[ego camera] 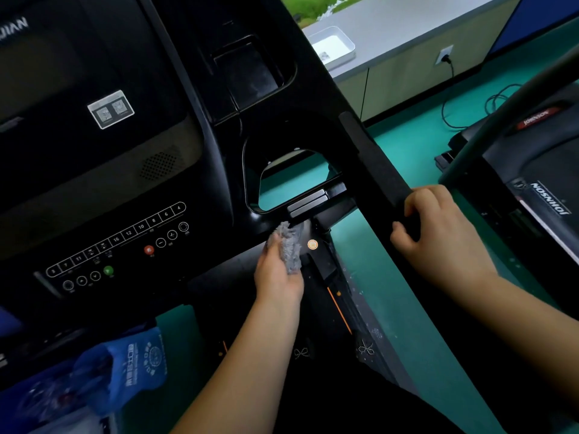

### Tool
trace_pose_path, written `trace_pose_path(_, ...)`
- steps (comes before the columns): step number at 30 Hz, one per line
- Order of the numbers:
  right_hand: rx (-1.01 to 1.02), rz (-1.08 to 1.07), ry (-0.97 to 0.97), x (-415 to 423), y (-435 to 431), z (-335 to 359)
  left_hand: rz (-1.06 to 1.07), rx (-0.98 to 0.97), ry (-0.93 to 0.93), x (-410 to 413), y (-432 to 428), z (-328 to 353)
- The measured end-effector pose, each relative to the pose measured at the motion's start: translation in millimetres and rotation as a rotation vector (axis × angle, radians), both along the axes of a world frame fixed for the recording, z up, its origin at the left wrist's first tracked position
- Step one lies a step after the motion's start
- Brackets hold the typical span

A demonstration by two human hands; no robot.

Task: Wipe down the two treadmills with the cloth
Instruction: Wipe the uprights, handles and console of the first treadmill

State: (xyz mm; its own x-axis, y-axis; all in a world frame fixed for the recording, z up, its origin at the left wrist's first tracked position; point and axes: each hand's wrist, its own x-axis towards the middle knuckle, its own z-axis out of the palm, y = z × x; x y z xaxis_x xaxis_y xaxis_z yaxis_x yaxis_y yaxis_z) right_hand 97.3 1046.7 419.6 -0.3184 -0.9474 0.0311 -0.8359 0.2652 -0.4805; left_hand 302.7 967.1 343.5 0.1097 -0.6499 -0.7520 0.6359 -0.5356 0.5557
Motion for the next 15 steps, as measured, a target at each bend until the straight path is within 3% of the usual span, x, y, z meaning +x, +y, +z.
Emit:
trace_pose_path(4, -0.005, 0.004, -0.009, -1, 0, -1, -0.068, 0.024, -0.074, -33, -3, 3)
trace_pose_path(11, -0.019, -0.002, -0.006, -1, 0, -2, -0.062, 0.021, 0.01, -100, -10, 14)
trace_pose_path(15, -0.023, -0.001, -0.016, -1, -1, -2, -0.078, 0.019, -0.036, -76, -5, 16)
